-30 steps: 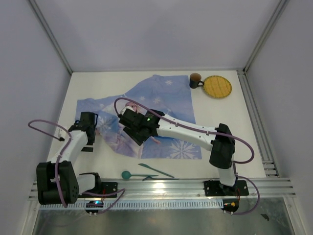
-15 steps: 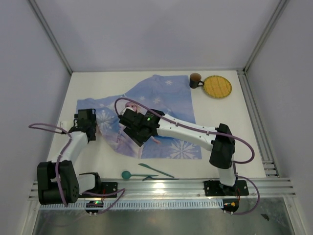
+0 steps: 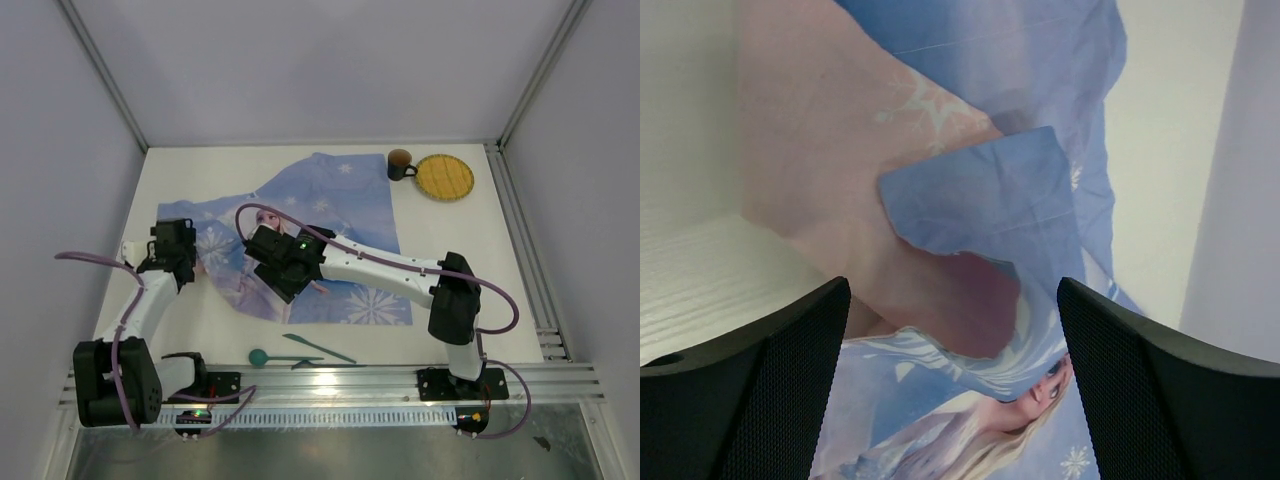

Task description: Set the dinner table for one person

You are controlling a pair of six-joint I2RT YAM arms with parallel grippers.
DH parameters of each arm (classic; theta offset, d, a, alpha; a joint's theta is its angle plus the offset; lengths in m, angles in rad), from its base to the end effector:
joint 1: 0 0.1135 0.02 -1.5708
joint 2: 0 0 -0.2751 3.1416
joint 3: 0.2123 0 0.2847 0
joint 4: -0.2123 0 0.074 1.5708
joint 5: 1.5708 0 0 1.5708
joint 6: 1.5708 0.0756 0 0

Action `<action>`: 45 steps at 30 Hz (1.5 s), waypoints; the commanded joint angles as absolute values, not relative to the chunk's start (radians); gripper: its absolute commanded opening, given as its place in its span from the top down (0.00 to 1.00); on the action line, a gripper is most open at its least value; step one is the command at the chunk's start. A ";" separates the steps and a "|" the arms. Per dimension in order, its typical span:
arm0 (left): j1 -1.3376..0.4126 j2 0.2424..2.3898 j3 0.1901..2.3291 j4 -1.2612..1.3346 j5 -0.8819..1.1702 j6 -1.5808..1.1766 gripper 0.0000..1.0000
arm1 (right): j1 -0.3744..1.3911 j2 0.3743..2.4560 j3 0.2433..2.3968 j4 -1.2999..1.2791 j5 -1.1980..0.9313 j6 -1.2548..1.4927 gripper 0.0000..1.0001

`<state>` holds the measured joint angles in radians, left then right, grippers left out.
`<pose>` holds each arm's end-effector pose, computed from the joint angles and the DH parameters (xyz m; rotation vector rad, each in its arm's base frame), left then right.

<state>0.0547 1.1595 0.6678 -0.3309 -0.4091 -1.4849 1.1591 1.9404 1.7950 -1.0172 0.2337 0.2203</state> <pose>0.2791 0.0454 0.1821 -1.7443 1.5291 -0.2330 0.2009 0.4164 0.2536 -1.1536 2.4183 0.1102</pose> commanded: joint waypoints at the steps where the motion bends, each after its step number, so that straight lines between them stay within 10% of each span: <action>1: 0.058 1.173 0.640 -0.330 -0.403 -1.502 0.13 | 1.161 1.913 1.795 -1.002 0.224 0.230 0.41; 7: 0.058 1.155 0.609 -0.344 -0.466 -1.490 0.15 | 1.160 1.913 1.790 -0.996 0.212 0.247 0.41; 11: 0.058 1.172 0.601 -0.311 -0.480 -1.471 1.00 | 1.160 1.913 1.790 -0.997 0.218 0.253 0.41; 36: 0.058 1.054 1.026 -0.651 -0.423 -1.080 1.00 | 1.158 1.816 1.563 -0.724 0.224 0.278 0.42; 45: 0.058 1.153 0.897 -0.495 -0.324 -1.072 0.33 | 1.158 1.740 1.445 -0.649 0.339 0.279 0.41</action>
